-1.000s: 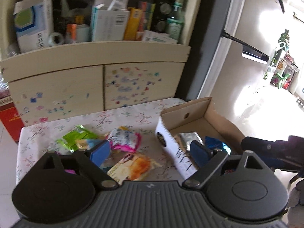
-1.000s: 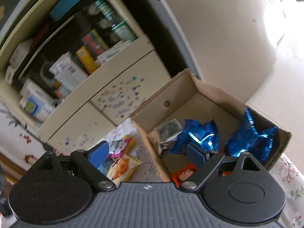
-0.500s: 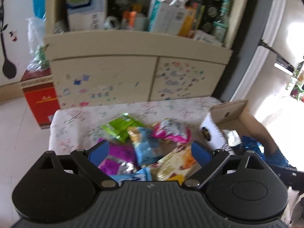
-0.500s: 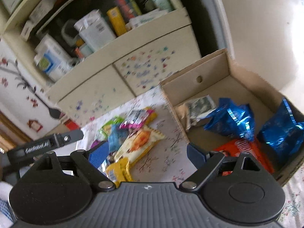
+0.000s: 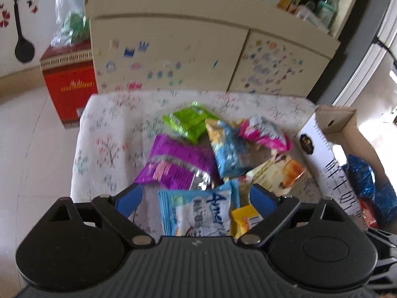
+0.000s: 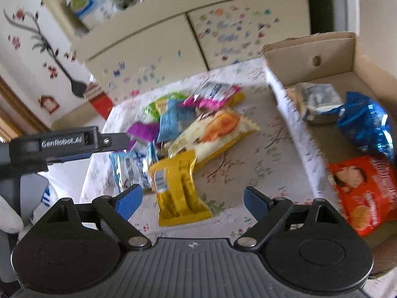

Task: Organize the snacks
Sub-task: 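Withdraw both tools from the box back over the snack pile, then grasp the light-blue Ameria packet with the left tool while the right tool grasps the yellow packet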

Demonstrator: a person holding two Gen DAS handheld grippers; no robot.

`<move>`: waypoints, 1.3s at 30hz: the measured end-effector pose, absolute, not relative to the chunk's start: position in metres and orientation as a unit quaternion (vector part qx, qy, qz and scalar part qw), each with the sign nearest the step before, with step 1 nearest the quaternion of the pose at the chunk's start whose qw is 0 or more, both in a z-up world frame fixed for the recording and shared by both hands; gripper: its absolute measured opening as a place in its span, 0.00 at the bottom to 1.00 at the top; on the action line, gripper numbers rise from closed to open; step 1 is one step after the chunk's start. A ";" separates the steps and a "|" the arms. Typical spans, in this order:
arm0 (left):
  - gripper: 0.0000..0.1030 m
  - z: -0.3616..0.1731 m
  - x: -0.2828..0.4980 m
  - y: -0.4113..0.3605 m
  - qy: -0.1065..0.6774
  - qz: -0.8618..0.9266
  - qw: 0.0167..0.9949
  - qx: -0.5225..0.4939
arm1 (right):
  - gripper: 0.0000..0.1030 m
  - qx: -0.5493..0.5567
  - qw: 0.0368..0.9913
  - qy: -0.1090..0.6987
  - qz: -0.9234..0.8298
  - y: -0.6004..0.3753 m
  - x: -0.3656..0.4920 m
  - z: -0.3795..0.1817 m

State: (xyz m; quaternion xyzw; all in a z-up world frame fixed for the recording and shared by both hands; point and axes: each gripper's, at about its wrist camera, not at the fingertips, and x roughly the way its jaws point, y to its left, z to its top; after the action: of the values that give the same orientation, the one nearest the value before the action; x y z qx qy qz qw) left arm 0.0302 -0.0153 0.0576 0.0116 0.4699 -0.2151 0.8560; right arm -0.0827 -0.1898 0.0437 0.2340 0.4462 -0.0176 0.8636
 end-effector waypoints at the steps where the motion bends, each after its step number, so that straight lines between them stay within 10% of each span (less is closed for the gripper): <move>1: 0.90 0.054 0.031 -0.016 0.476 -0.213 0.853 0.010 | 0.90 0.232 0.863 0.449 -0.015 -0.187 -0.080 0.041; 12: 0.91 0.030 0.038 -0.020 0.512 -0.200 0.835 -0.003 | 0.88 0.189 0.864 0.466 -0.023 -0.164 -0.063 0.018; 22: 0.92 0.015 0.036 -0.035 0.511 -0.202 0.835 0.023 | 0.55 0.170 0.863 0.475 -0.032 -0.165 -0.070 0.020; 32: 0.92 0.001 0.029 -0.047 0.494 -0.191 0.846 0.069 | 0.54 0.205 0.853 0.477 -0.058 -0.184 -0.083 0.022; 39: 0.67 0.004 0.021 -0.051 0.467 -0.210 0.854 0.098 | 0.54 0.216 0.849 0.478 -0.057 -0.185 -0.084 0.021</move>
State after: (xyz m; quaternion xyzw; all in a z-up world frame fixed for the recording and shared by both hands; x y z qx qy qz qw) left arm 0.0210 -0.0505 0.0037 0.0977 0.4666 -0.2098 0.8537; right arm -0.0842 -0.1853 0.0207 0.2164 0.4780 -0.0571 0.8494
